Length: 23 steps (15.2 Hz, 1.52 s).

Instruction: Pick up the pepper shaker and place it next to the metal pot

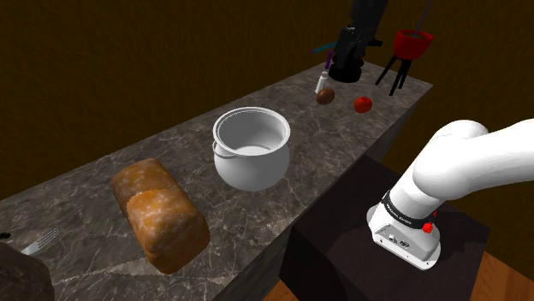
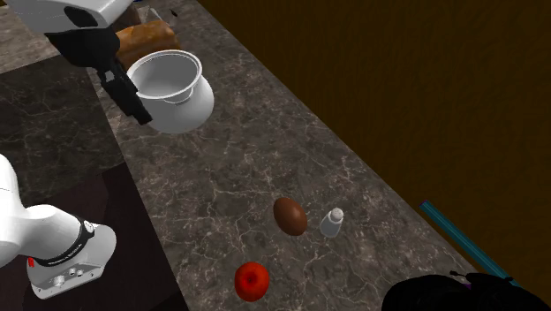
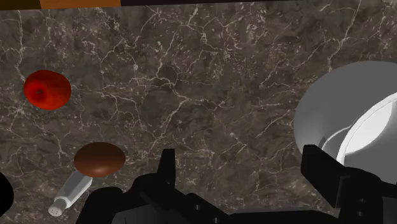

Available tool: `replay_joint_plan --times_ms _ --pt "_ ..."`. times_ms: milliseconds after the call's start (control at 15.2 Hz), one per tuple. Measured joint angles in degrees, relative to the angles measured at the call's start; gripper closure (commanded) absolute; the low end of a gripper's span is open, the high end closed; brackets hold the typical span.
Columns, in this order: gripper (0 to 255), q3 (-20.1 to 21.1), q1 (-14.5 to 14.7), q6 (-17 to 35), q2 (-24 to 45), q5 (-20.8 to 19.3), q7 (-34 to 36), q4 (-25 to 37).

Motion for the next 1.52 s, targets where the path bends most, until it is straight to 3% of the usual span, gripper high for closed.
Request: replay_joint_plan --times_ms 330,858,1518 --pt "0 -2.8 -0.8 3.8 3.8 -1.7 -2.9 0.1" --pt "0 -10.0 -2.4 14.0 17.0 -4.4 -10.6 3.5" --pt "0 -17.5 -3.4 24.1 37.0 -1.6 -21.1 13.8"
